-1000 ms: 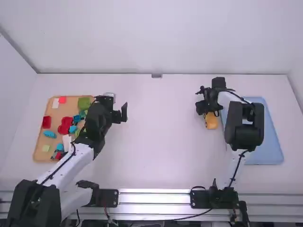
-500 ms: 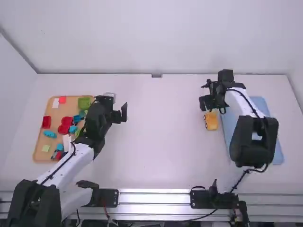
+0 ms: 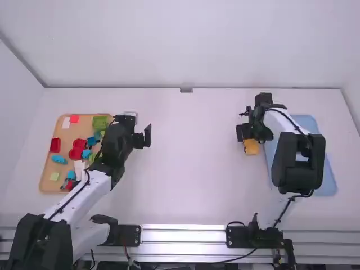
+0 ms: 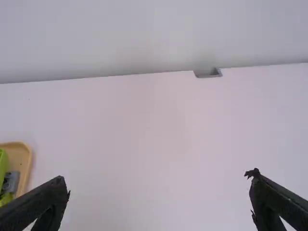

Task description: Assemble lego blocks to make yellow taxi

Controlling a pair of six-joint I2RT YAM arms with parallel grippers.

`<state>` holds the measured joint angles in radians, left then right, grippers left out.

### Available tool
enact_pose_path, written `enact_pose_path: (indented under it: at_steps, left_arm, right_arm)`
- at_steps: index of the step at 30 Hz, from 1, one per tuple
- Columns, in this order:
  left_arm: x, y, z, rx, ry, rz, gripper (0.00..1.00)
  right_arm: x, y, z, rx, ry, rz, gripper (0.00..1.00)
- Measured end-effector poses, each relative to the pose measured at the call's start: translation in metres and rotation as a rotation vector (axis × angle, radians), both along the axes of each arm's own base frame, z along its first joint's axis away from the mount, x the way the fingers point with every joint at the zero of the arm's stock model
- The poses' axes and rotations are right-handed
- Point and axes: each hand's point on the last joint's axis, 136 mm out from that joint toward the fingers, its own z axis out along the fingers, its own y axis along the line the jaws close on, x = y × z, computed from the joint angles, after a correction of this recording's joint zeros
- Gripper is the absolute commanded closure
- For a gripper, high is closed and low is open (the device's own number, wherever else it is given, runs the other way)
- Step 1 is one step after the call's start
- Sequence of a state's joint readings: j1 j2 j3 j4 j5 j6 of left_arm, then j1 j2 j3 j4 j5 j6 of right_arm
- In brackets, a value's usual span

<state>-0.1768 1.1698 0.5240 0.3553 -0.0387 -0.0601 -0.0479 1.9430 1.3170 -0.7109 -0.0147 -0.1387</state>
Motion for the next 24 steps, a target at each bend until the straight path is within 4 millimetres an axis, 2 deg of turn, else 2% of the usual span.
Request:
enact_pose_path:
  at_steps: [2,6,11,15,18,24]
  left_arm:
    - [0.000,0.000,0.000,0.000,0.001,0.000,0.01]
    - [0.000,0.000,-0.001,0.000,0.003,0.000,0.01]
    - [0.000,0.000,-0.001,0.000,0.003,0.000,0.01]
    - [0.000,0.000,-0.001,0.000,0.003,0.000,0.01]
    - [0.000,0.000,-0.001,0.001,0.005,0.000,0.01]
    - [-0.003,0.000,-0.007,0.005,0.030,0.000,0.01]
  right_arm:
    - [-0.008,0.000,-0.007,-0.002,0.025,-0.009,0.00]
    - [-0.010,-0.001,-0.016,-0.005,0.018,-0.020,0.03]
    - [-0.019,-0.001,-0.027,-0.007,0.031,-0.029,0.13]
    - [-0.026,-0.001,-0.031,-0.005,0.051,-0.033,0.18]
    - [-0.024,-0.001,-0.031,-0.006,0.044,-0.034,0.18]
    - [-0.023,-0.004,-0.032,-0.022,0.035,-0.083,0.11]
